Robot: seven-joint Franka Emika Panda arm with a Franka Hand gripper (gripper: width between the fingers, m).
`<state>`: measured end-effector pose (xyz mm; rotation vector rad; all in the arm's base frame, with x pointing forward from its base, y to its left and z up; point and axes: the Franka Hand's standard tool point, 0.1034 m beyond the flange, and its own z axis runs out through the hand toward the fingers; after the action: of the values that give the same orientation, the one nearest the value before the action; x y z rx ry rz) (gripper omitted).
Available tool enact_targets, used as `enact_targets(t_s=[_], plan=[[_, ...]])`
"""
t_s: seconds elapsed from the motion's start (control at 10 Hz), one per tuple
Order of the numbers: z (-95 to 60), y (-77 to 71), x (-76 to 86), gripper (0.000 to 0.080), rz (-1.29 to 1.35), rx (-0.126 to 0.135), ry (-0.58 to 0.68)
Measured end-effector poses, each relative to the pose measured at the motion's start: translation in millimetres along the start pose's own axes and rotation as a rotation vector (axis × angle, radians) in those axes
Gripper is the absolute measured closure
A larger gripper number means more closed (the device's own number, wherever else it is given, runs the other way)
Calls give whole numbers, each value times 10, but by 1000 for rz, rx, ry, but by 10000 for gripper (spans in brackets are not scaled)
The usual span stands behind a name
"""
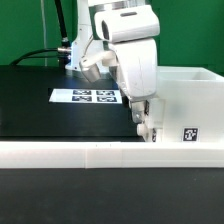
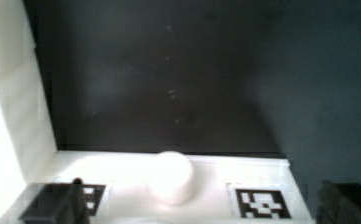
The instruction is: Assemble drawer
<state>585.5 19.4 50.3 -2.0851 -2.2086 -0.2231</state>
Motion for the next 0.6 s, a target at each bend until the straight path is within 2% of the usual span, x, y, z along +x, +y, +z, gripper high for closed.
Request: enact_targets(t_s=[0.3, 0.5, 0.6], plan=[[5, 4, 4, 150, 6, 2, -13], [103, 1, -11, 150, 13, 9, -5], [144, 28, 5, 150, 24, 2, -1]])
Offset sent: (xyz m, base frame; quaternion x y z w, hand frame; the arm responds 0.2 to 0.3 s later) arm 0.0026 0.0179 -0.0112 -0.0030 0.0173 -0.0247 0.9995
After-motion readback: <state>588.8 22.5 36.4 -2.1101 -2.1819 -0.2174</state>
